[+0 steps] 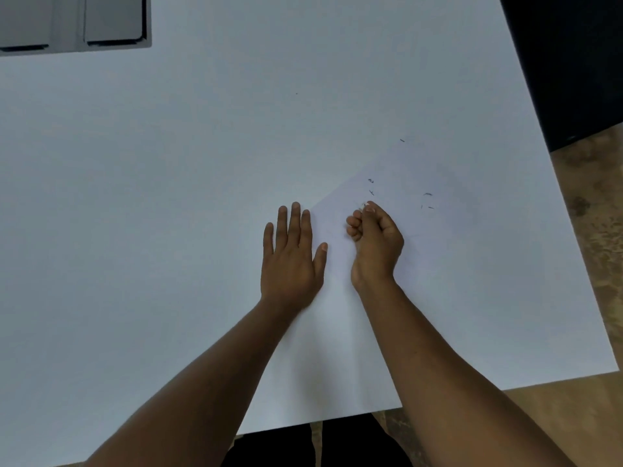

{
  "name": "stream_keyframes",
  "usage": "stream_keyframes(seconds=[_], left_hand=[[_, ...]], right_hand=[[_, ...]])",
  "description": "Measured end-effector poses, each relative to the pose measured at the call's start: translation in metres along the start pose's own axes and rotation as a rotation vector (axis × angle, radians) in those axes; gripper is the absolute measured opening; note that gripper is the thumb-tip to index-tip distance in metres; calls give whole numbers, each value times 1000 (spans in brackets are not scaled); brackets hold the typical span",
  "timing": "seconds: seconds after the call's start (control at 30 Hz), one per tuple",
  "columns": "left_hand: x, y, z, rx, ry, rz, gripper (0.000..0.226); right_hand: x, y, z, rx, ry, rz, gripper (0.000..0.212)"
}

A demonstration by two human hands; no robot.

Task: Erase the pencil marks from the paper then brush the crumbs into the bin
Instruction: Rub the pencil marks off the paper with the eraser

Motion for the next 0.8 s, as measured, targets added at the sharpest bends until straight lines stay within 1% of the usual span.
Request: stream_keyframes(seconds=[0.07,0.1,0.13,0.2,0.23,0.27,0.4,0.57,0.6,0.63,0.73,0.77,0.8], left_hand=[[1,0,-1,5,-17,8,64],[1,-1,-2,18,-18,8,64],[1,0,-3,30,-17,9,65],[1,0,-4,55,-15,6,69],[1,0,-4,69,-13,-2,72],[0,0,-3,80,-11,-12,76],[0,-2,-2,89,28,-24,95],[1,-2,-2,118,43,-27,101],[1,-3,-2,113,43,-23,100],[0,-5,-2,105,40,-19,100],[4,-12,-2,79,53,-9,99],[6,-9,-1,78,51,-2,99],[7,-5,0,81,48,1,99]], right_hand=[[-2,-1,0,-76,66,1,21],[-3,2,3,-219,102,67,19],[-3,7,5,-443,154,206,17],[-6,16,4,-894,292,581,17],[-7,16,2,-1012,365,721,17],[-8,12,-1,-1080,437,802,17],[-4,5,-12,-1200,629,935,18],[-2,1,-24,-1336,821,1106,30],[3,4,-24,-1370,813,1141,31],[13,11,-23,-1387,757,1166,29],[55,53,-11,-1389,432,1151,19],[60,62,-11,-1395,372,1138,18],[60,65,-14,-1395,350,1137,18]])
Point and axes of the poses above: each hand's wrist, its own x-axis towards the middle knuckle, its own z-axis out of the back of the hand, y = z × x, the point moved 4 cm from there along x, towards the middle knuckle, and after that the axes turned 1 degree about -y, right-handed, at the moved point
